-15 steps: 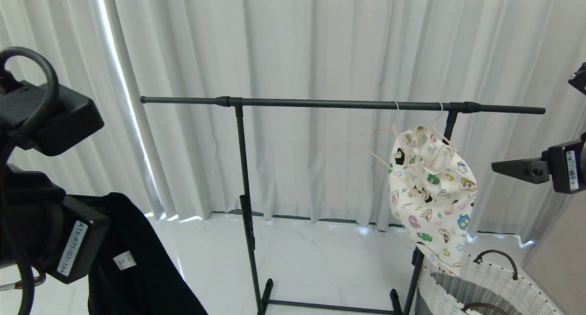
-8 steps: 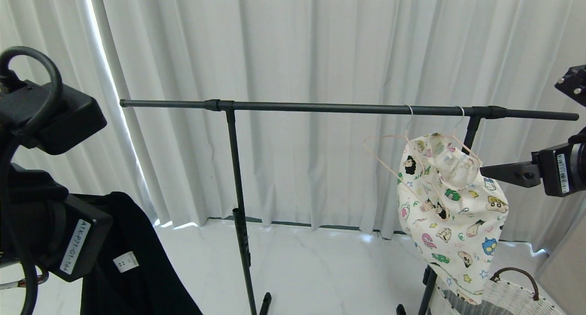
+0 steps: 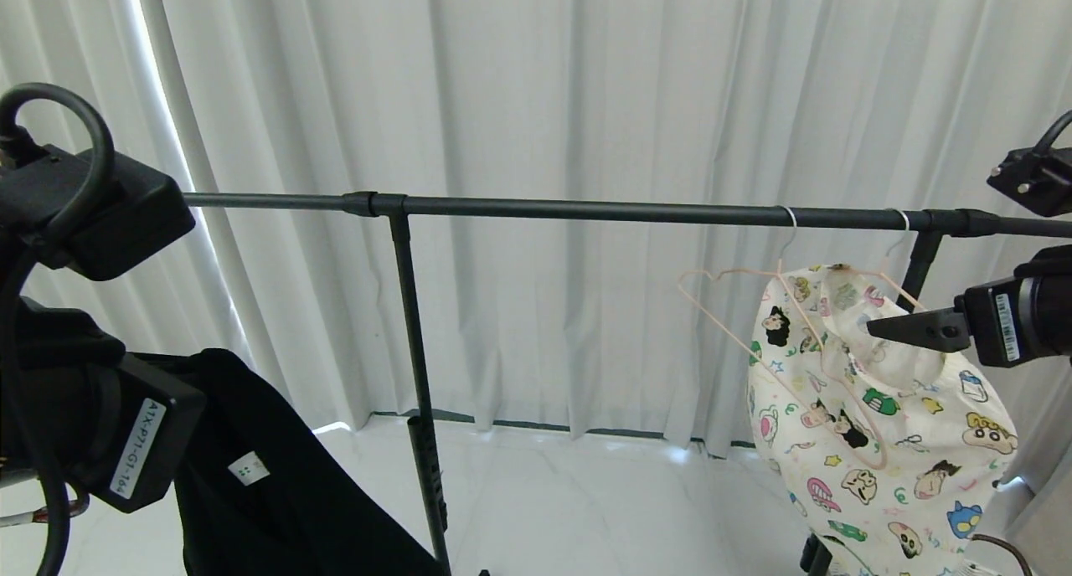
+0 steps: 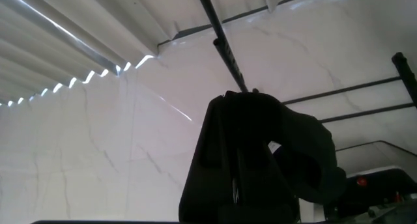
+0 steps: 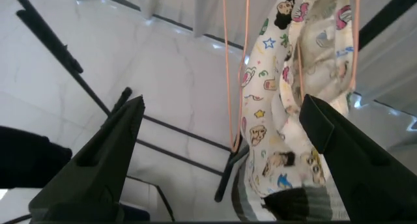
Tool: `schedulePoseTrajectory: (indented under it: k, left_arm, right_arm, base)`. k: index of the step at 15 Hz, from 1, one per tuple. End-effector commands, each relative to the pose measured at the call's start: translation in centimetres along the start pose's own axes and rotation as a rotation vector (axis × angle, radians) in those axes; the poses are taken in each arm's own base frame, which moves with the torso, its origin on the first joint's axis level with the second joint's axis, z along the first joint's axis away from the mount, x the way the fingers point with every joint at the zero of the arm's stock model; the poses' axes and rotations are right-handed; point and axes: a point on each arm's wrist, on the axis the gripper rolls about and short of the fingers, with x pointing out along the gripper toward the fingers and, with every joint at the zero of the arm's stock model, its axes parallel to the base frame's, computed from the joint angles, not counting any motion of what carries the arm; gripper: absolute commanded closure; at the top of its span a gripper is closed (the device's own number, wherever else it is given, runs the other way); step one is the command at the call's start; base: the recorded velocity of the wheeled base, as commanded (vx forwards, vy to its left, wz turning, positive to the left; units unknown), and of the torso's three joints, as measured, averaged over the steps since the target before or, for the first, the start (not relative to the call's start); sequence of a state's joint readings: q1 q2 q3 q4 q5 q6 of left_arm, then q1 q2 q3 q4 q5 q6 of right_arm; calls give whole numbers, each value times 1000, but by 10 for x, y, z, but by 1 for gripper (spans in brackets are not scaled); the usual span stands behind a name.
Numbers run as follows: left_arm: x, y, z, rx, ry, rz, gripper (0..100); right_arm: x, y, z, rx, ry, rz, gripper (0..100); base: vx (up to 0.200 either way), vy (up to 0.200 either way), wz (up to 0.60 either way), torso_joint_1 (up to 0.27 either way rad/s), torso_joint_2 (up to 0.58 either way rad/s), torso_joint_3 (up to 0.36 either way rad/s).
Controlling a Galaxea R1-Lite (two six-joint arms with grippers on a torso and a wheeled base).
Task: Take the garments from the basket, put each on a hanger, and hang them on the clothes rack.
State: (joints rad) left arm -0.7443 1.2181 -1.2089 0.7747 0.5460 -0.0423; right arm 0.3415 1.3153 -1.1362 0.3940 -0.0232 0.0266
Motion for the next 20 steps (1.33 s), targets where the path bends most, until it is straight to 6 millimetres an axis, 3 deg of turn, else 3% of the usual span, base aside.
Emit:
schedulePoseTrajectory:
  k: [1, 6, 11, 15, 20]
  left_arm:
    - [2, -1, -1, 6, 8, 8, 100]
    - [2, 0, -3, 8, 10, 42, 100]
    - [-3, 5, -8, 5, -3, 115, 100]
    - [-3, 5, -15, 10, 6, 122, 100]
    - [-3, 5, -14, 11, 6, 121, 100]
  right_arm:
    - [16, -3, -13, 8, 73, -2, 0]
    - [76, -10, -39, 29, 82, 31, 0]
    - [137, -29, -38, 68, 72, 35, 0]
    - [160, -42, -30, 92, 77, 56, 0]
    - [170, -38, -36, 70, 106, 102, 0]
  base:
    - [0, 0, 0, 0, 0, 0]
    - [0, 0, 0, 0, 0, 0]
    - [0, 0, 0, 0, 0, 0]
    - [0, 0, 0, 0, 0, 0]
    - [0, 0, 0, 0, 0, 0]
